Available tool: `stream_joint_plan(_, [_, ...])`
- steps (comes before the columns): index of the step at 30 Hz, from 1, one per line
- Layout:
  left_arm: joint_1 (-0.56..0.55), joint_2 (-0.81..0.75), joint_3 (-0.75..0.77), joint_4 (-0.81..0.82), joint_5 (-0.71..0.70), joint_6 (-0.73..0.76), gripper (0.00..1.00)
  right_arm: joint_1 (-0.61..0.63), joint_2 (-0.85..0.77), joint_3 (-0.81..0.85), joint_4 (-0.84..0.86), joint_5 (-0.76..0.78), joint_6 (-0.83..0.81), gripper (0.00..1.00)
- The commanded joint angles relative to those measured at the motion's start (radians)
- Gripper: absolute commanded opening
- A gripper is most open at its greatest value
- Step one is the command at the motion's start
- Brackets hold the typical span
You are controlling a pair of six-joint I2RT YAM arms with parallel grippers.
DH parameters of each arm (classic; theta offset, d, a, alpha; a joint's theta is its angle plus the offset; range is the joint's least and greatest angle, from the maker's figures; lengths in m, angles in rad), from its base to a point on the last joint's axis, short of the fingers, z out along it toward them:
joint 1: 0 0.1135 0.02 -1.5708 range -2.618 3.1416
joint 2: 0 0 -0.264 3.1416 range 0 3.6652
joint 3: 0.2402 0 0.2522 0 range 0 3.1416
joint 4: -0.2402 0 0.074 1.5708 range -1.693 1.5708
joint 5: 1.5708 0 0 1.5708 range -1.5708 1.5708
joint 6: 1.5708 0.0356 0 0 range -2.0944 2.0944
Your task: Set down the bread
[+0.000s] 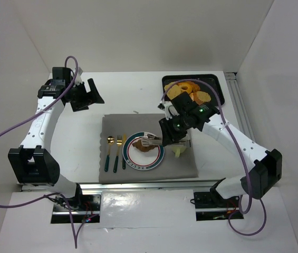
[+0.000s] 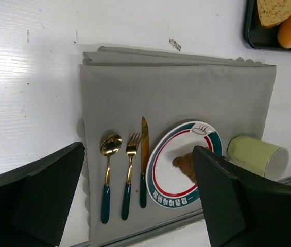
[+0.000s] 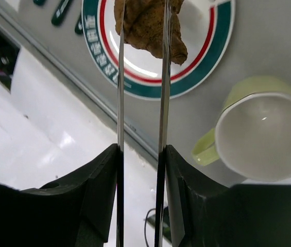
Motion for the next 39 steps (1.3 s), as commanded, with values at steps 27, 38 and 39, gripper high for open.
stream_joint_plan(27, [0.006, -0.045, 0.036, -0.01, -0.02, 0.006, 0.99, -0.023, 0.415, 0.377, 0.443, 0.421, 0.097, 0.62])
stream_joint_plan(38, [0.006, -0.036, 0.024, -0.02, 0.018, -0.003, 0.99, -0.079, 0.874, 0.616, 0.738, 0.485, -0.063, 0.73])
stream_joint_plan(39, [0.006, -0.036, 0.024, -0.02, 0.018, -0.003, 0.99, -0.079, 0.885, 0.635, 0.738, 0.485, -0.063, 0.82])
